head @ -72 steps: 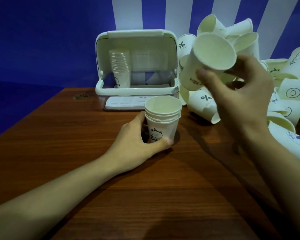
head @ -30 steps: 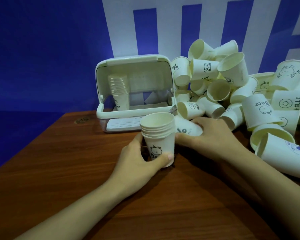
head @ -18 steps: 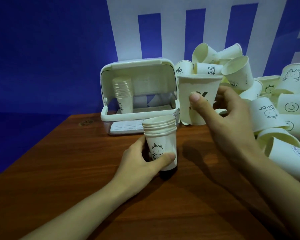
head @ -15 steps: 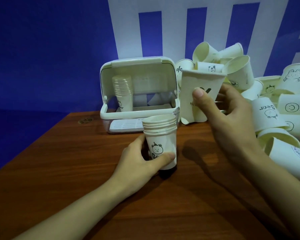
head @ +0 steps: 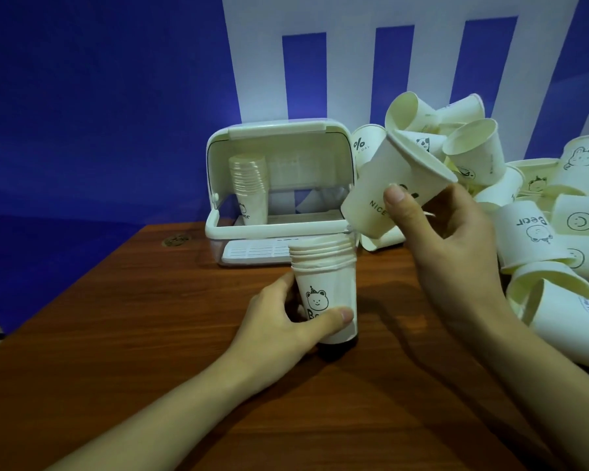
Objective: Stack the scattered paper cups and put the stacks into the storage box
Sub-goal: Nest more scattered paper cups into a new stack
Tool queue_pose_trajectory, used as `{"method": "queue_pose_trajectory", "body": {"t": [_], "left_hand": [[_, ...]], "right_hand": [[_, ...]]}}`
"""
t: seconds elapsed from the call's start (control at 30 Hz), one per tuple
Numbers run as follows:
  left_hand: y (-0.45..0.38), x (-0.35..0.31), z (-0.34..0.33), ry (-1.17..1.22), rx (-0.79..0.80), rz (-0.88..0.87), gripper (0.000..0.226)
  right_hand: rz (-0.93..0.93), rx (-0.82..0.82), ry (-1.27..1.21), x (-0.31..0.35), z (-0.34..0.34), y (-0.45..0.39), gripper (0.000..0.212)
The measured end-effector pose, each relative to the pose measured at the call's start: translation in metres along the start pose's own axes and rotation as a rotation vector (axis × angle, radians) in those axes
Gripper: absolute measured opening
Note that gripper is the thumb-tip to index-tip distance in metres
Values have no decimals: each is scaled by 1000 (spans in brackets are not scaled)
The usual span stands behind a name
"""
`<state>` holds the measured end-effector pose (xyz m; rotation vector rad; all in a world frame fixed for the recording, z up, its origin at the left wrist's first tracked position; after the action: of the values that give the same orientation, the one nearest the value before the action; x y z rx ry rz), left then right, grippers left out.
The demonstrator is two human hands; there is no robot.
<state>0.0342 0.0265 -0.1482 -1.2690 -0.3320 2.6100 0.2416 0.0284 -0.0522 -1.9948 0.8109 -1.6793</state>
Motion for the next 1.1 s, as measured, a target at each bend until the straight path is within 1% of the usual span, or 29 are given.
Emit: {"method": "queue_pose_trajectory", "body": {"t": [0.1, 0.17, 0.23, 0.3, 0.37, 0.4, 0.43, 0.5, 0.57, 0.63, 0.73, 0.83, 0.9, 0.97, 1.0, 1.03, 1.1], "left_hand": [[3, -6, -1, -57, 10, -22, 66], [5, -10, -2, -116, 11, -52, 60], [7, -17, -4, -168, 16, -92, 60], [8, -21, -4, -201, 3, -118, 60], [8, -21, -3, -192, -12, -105, 57], [8, -19, -3, -182, -16, -95, 57], [8, -18, -3, -181, -23, -89, 58], [7, -16, -1, -203, -40, -80, 61], [6, -13, 1, -226, -54, -66, 61], [5, -11, 2, -242, -66, -57, 61], [5, -9, 4, -266, -92, -44, 65], [4, -3, 9, -287, -130, -15, 66], [3, -1, 11, -299, -137, 10, 65], [2, 0, 13, -312, -149, 27, 59], [2, 0, 14, -318, -158, 33, 57], [2, 0, 15, -322, -166, 38, 57], [3, -1, 16, -321, -165, 53, 61]], "right_hand": [[-7, 83, -46, 0, -11, -1, 43], [-24, 149, -5, -2, -19, 0, 45], [-47, 215, 84, -5, -26, 3, 47], [-34, 276, 245, -6, -31, 7, 52], [2, 347, 399, -8, -37, 12, 58], [6, 369, 417, -10, -38, 14, 61], [-4, 371, 386, -11, -38, 15, 63], [-27, 313, 252, -11, -29, 12, 64], [5, 255, 200, -6, -21, 8, 59], [31, 252, 242, -5, -22, 5, 49], [44, 313, 381, -17, -32, 11, 41], [32, 335, 444, -27, -38, 21, 40], [-2, 338, 394, -30, -38, 22, 45], [-35, 300, 357, -29, -30, 15, 47], [-37, 270, 392, -28, -23, 10, 46], [-39, 246, 482, -27, -16, 4, 42], [-88, 263, 754, -27, -5, -5, 37]]}}
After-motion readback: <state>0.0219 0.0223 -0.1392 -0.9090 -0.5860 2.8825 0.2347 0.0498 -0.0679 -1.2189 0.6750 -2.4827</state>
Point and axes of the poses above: each hand's wrist, its own y-axis away from the middle knuckle, its own z-axis out of the back of the hand, x = y × z, the point moved 10 cm from there along -y, towards the middle knuckle, and after that the axes turned 14 degrees about -y, right-handed, at the moved point
